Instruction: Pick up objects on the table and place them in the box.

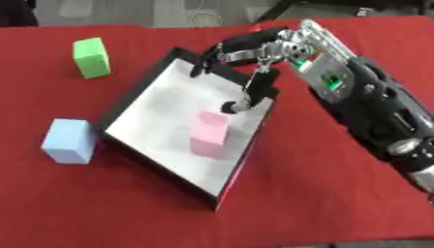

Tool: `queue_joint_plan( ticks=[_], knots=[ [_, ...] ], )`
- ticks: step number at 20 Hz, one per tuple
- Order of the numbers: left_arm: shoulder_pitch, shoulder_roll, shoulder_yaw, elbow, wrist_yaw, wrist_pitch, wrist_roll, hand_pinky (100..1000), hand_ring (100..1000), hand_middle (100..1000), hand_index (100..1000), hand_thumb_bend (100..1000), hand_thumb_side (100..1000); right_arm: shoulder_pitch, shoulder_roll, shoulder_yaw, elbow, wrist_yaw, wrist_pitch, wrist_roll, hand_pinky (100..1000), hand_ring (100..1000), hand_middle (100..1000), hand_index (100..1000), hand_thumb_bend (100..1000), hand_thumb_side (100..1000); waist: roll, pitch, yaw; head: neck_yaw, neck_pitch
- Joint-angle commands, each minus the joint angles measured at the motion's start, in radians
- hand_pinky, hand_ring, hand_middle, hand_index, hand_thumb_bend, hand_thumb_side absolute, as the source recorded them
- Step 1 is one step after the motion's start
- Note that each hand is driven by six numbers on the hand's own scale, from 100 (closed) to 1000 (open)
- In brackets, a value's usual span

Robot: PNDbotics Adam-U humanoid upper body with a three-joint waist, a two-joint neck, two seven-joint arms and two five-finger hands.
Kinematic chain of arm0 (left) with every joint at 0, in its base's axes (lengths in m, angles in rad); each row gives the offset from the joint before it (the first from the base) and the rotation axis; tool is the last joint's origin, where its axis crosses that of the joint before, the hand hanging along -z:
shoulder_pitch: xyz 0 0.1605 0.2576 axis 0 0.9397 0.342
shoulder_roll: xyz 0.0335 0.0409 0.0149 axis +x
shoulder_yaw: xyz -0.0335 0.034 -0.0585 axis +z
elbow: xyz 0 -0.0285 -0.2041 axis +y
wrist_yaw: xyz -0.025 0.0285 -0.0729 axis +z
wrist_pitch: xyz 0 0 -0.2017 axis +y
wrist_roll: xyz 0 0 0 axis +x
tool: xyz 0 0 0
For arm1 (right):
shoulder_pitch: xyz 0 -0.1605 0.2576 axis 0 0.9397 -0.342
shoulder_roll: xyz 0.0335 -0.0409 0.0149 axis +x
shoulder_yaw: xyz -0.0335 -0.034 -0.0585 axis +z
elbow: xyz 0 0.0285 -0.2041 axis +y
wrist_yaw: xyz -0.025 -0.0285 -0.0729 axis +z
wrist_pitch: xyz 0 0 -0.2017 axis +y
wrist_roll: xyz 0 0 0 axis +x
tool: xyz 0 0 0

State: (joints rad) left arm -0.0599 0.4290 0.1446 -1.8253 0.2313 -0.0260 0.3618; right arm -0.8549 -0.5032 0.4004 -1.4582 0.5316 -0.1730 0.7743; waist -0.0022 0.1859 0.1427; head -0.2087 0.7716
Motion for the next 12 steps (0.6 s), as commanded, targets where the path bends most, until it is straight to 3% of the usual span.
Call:
queue_joint_plan(
  ticks=[1, 6, 7, 8, 9, 10, 11, 12],
  knots=[
    [-0.002, 0.013, 0.006, -0.012, 0.001, -0.001, -0.002, 912, 645, 728, 819, 138, 792, -0.041, -0.067, -0.059, -0.042, -0.026, 0.018, -0.053, 929, 871, 865, 918, 319, 118, 0.012, 0.002, -0.001, 0.002, -0.002],
    [-0.002, 0.015, 0.007, -0.012, 0.0, -0.001, -0.001, 913, 645, 728, 819, 136, 793, -0.106, -0.165, -0.137, -0.036, -0.099, 0.023, -0.104, 930, 884, 865, 916, 314, 139, 0.014, 0.009, 0.0, 0.001, -0.002],
    [-0.002, 0.015, 0.007, -0.012, 0.0, -0.001, -0.002, 913, 645, 728, 819, 135, 794, -0.126, -0.184, -0.144, -0.012, -0.112, 0.018, -0.1, 930, 891, 868, 916, 239, 130, 0.015, 0.012, 0.001, -0.001, -0.002],
    [-0.003, 0.016, 0.006, -0.012, 0.001, -0.001, -0.003, 913, 645, 728, 819, 135, 794, -0.145, -0.2, -0.148, 0.014, -0.119, 0.009, -0.092, 930, 900, 876, 918, 327, 175, 0.016, 0.014, 0.002, -0.004, -0.002],
    [-0.005, 0.016, 0.006, -0.012, 0.001, 0.0, -0.004, 913, 645, 728, 819, 135, 794, -0.164, -0.218, -0.148, 0.047, -0.115, -0.004, -0.077, 928, 907, 878, 918, 335, 198, 0.017, 0.017, 0.003, -0.009, -0.002],
    [-0.007, 0.016, 0.005, -0.012, 0.001, 0.0, -0.005, 913, 645, 728, 819, 135, 795, -0.18, -0.23, -0.148, 0.08, -0.103, -0.022, -0.06, 926, 907, 867, 916, 303, 106, 0.018, 0.02, 0.004, -0.013, -0.002],
    [-0.01, 0.016, 0.005, -0.012, 0.002, 0.001, -0.005, 914, 646, 728, 819, 134, 797, -0.196, -0.242, -0.148, 0.117, -0.084, -0.042, -0.043, 925, 909, 870, 915, 365, 188, 0.019, 0.024, 0.006, -0.018, -0.002],
    [-0.013, 0.016, 0.004, -0.012, 0.003, 0.002, -0.006, 915, 647, 728, 819, 141, 787, -0.209, -0.25, -0.148, 0.154, -0.065, -0.064, -0.029, 925, 912, 874, 917, 363, 136, 0.02, 0.028, 0.007, -0.023, -0.002]
  ],
)
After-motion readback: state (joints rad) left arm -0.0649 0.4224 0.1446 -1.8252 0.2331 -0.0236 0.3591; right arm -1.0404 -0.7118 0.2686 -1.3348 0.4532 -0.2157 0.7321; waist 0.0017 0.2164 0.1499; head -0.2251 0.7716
